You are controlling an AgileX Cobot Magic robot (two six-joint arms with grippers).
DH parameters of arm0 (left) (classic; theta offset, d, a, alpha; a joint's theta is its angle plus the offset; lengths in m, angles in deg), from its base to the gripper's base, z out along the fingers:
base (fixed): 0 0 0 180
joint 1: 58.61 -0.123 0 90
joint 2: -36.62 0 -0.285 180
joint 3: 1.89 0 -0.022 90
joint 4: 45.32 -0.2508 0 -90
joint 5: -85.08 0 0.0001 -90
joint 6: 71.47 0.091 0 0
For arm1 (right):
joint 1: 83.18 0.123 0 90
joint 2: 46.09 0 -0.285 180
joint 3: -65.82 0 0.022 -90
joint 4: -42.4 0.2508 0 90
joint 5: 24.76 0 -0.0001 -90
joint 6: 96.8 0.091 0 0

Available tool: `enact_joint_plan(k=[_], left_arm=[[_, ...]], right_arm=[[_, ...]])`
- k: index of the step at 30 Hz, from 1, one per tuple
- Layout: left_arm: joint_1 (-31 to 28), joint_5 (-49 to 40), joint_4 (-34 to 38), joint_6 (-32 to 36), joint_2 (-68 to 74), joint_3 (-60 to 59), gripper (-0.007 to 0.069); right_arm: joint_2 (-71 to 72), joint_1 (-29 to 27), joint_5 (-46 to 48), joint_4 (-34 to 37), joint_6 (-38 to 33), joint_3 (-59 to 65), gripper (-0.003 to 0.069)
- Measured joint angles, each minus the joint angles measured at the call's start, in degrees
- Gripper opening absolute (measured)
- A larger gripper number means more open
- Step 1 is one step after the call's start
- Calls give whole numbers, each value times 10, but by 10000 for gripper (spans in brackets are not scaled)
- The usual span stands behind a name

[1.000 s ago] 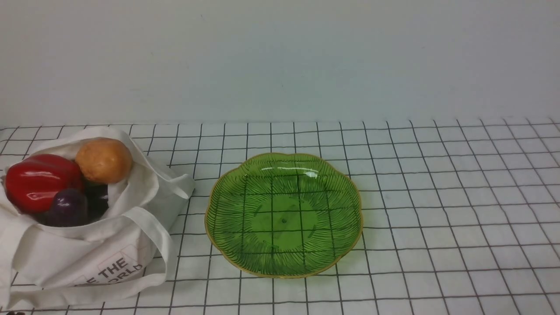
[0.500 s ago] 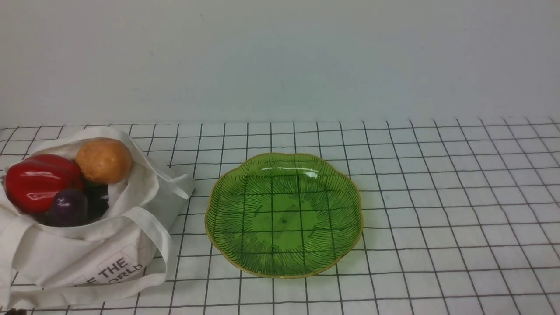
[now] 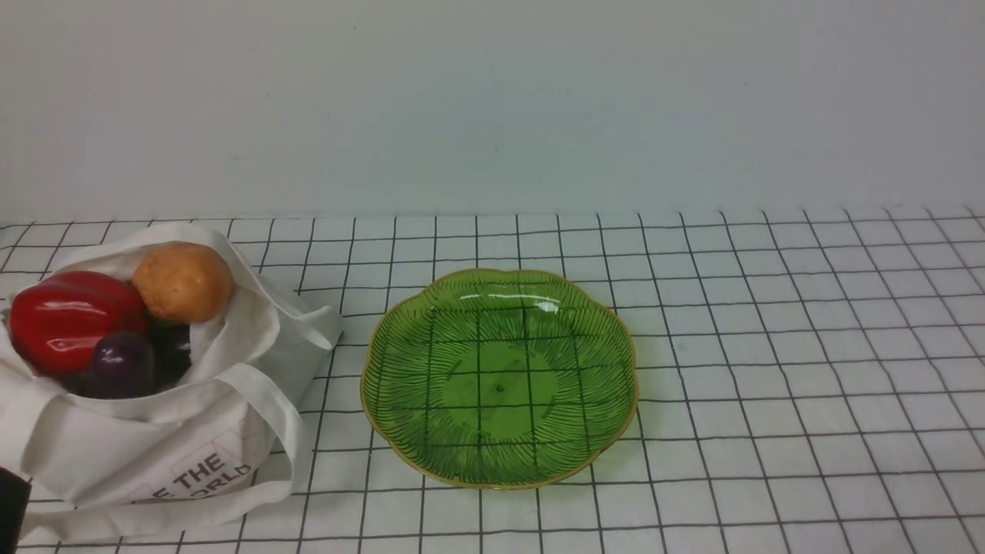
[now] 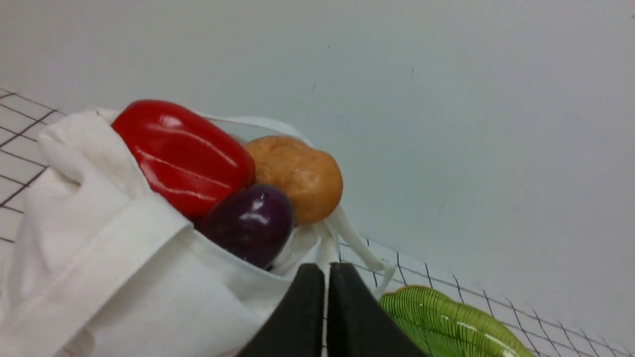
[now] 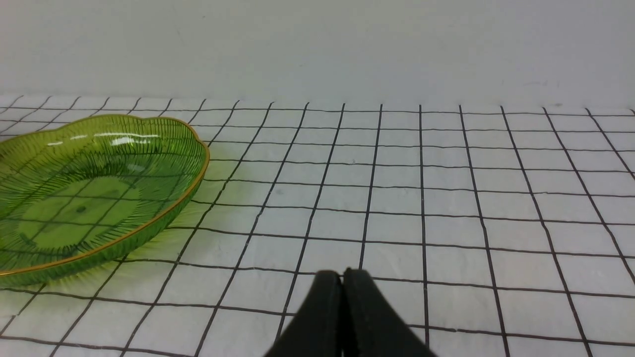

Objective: Take vegetables from bag on white checkered tablecloth place on plate.
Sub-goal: 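Reach into the cloth bag and grasp the potato inside with the left gripper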

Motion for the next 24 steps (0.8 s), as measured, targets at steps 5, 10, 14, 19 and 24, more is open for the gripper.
enact_joint_plan(k=[5, 10, 14, 19, 24], left_arm=[[0, 87, 22, -29, 0, 0, -4], [0, 115, 29, -56, 7, 70, -8], [0, -11, 15, -32, 69, 195, -7], [0, -278, -11, 14, 269, 397, -7], [0, -474, -54, 39, 461, 539, -7]], right_arm=[[0, 0, 0, 0, 1, 0, -14], [0, 0, 0, 0, 1, 0, -14], [0, 0, 0, 0, 1, 0, -14], [0, 0, 0, 0, 1, 0, -14], [0, 0, 0, 0, 1, 0, -14]])
